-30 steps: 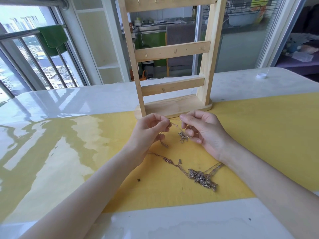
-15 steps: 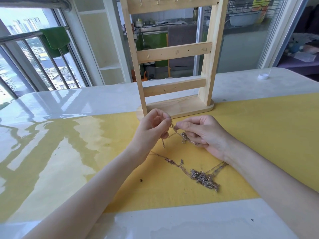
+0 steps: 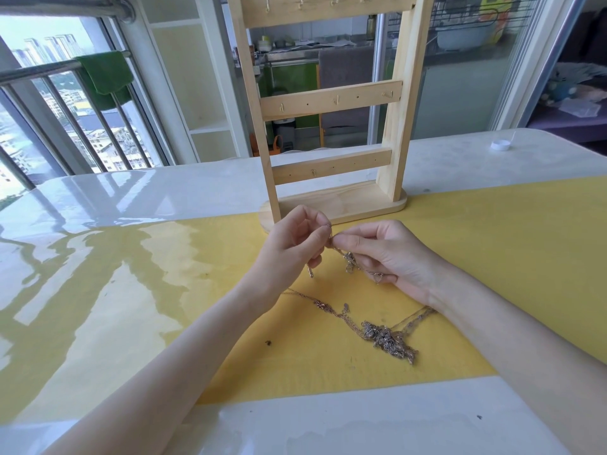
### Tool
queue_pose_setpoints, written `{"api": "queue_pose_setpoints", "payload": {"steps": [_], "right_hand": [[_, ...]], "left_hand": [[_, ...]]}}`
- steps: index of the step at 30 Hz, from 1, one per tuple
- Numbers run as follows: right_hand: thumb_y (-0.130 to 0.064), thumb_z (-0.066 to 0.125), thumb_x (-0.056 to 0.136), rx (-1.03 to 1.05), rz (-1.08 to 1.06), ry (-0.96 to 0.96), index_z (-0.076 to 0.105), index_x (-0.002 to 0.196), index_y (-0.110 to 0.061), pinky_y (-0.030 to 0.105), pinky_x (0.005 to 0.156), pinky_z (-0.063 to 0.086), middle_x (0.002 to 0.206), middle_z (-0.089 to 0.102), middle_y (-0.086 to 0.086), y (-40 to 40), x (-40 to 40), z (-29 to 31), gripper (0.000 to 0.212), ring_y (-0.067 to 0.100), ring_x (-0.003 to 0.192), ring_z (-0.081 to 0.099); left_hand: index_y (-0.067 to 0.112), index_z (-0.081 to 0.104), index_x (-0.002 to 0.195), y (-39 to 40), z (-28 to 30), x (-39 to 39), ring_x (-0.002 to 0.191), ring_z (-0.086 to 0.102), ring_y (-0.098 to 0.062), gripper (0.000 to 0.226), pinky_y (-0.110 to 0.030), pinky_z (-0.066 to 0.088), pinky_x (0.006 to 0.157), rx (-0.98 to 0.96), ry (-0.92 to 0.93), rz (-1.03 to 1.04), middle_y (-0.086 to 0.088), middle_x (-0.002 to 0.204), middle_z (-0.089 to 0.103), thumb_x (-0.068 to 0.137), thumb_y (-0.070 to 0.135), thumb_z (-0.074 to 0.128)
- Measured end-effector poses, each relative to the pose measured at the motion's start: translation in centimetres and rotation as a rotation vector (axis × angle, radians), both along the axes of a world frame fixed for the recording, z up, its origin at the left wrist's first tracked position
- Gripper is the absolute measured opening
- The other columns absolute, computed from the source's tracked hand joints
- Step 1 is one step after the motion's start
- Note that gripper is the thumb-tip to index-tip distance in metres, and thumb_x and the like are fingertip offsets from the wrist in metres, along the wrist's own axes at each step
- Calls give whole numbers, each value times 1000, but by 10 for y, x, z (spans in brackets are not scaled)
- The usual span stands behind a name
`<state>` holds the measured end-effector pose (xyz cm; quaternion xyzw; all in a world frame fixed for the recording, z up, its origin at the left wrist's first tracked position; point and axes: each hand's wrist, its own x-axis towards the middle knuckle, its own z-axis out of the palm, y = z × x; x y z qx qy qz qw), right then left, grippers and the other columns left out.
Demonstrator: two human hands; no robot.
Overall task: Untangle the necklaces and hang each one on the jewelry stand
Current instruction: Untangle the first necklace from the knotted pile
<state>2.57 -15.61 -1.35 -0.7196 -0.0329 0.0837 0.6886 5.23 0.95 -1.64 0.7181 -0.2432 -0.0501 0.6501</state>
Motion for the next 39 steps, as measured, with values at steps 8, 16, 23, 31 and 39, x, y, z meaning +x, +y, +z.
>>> {"api": "queue_pose_setpoints", "payload": {"steps": [8, 16, 23, 31, 39], "right_hand": [[-10, 68, 81, 75, -42, 4, 68, 81, -9, 17, 38, 24, 58, 48, -1, 1, 0, -1, 2, 6, 40, 34], [-4, 64, 84, 210, -116, 8, 63, 80, -6, 19, 38, 33, 73, 58, 2, -1, 3, -1, 5, 11, 61, 50], [1, 61, 85, 185, -109, -34, 58, 78, -8, 19, 40, 35, 65, 60, 4, 2, 0, 4, 13, 12, 58, 49], [1, 65, 82, -252, -265, -496, 57, 76, -13, 15, 52, 40, 68, 58, -6, 7, 2, 3, 18, 2, 57, 50], [-5, 57, 83, -894, -213, -626, 62, 87, -9, 28, 65, 38, 66, 46, -13, 3, 7, -9, 8, 12, 70, 43]], "left_hand": [[10, 48, 85, -1, 1, -3, 51, 36, -9, 14, -19, 36, 48, 6, 2, 8, 6, 57, 45, 98, 4, 45], [11, 49, 87, 0, -1, -3, 48, 34, -10, 11, -21, 34, 47, 68, -16, -2, 6, 54, 44, 98, 8, 48], [14, 48, 87, 0, -1, -4, 47, 34, -11, 11, -21, 32, 46, 138, -61, 14, 9, 51, 44, 98, 11, 48], [15, 47, 85, -7, 2, -11, 39, 37, -12, 13, -20, 28, 41, 127, 62, 82, 9, 47, 44, 98, 13, 48], [13, 48, 81, -2, 6, -7, 39, 41, -8, 15, -16, 30, 40, 144, 81, 215, 10, 41, 44, 96, 10, 50]]}}
